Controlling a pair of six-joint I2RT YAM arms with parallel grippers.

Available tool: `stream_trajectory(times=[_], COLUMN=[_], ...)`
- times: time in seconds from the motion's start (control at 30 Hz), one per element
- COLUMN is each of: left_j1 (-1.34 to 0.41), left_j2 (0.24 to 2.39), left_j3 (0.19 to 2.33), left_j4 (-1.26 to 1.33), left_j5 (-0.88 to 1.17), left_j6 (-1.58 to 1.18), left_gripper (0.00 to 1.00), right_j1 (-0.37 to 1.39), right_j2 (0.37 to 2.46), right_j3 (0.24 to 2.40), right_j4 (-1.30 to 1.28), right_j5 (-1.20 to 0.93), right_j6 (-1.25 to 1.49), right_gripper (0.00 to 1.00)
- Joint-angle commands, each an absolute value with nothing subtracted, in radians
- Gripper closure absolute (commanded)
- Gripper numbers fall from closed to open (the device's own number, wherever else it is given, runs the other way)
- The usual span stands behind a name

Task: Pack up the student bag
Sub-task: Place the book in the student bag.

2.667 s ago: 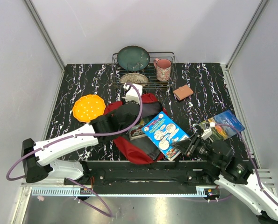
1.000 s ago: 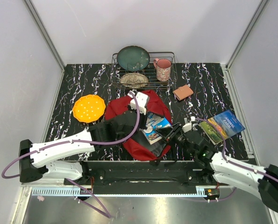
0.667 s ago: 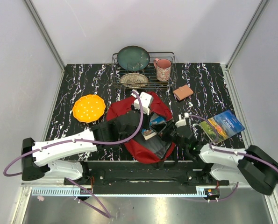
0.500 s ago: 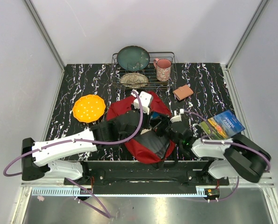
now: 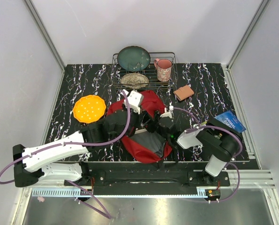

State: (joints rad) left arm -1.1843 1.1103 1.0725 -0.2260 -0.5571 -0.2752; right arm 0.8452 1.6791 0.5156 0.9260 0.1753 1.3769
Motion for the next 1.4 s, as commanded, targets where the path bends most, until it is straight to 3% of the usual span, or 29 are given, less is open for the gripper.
stream_trajectory(times=[0.0,0.2,0.5,0.53,0.7,0.8,0.87,0.9,0.93,0.97,1.1,1.37], left_j1=[-1.177,-1.152,-1.124,-1.121,-1.109,-1.106,-1.106,-1.106,-1.106,-1.106,-1.106,-1.100], left_j2=[1.046,1.042,1.051,1.052,1.061,1.066,1.068,1.069,1.068,1.066,1.065,1.055], left_j3=[1.075,1.063,1.035,1.034,1.028,1.026,1.028,1.028,1.028,1.026,1.034,1.025], left_j4=[-0.113,-0.130,-0.107,-0.107,-0.092,-0.078,-0.078,-0.078,-0.078,-0.074,-0.087,-0.103], left_j5=[-0.517,-0.534,-0.532,-0.529,-0.515,-0.499,-0.486,-0.482,-0.477,-0.469,-0.460,-0.451], left_j6=[-0.298,-0.304,-0.324,-0.324,-0.333,-0.342,-0.350,-0.354,-0.356,-0.357,-0.362,-0.367], left_gripper=[1.00,1.00,1.00,1.00,1.00,1.00,1.00,1.00,1.00,1.00,1.00,1.00], right_j1=[0.845,0.854,0.880,0.884,0.885,0.885,0.885,0.885,0.885,0.885,0.887,0.928], right_j2=[1.744,1.669,1.413,1.395,1.296,1.318,1.370,1.391,1.443,1.471,1.566,1.269], right_j3=[0.566,0.499,0.453,0.446,0.388,0.396,0.419,0.429,0.440,0.472,0.572,0.353], right_j4=[1.086,1.014,0.597,0.572,0.547,0.581,0.641,0.670,0.702,0.762,0.761,0.546], right_j5=[0.204,0.195,0.201,0.201,0.198,0.204,0.199,0.198,0.196,0.193,0.143,0.221], right_j6=[1.367,1.309,1.240,1.235,1.232,1.226,1.238,1.246,1.255,1.252,1.244,1.244], right_gripper=[0.56,0.31,0.23,0.12,0.12,0.31,0.51,0.53,0.52,0.41,0.22,0.16])
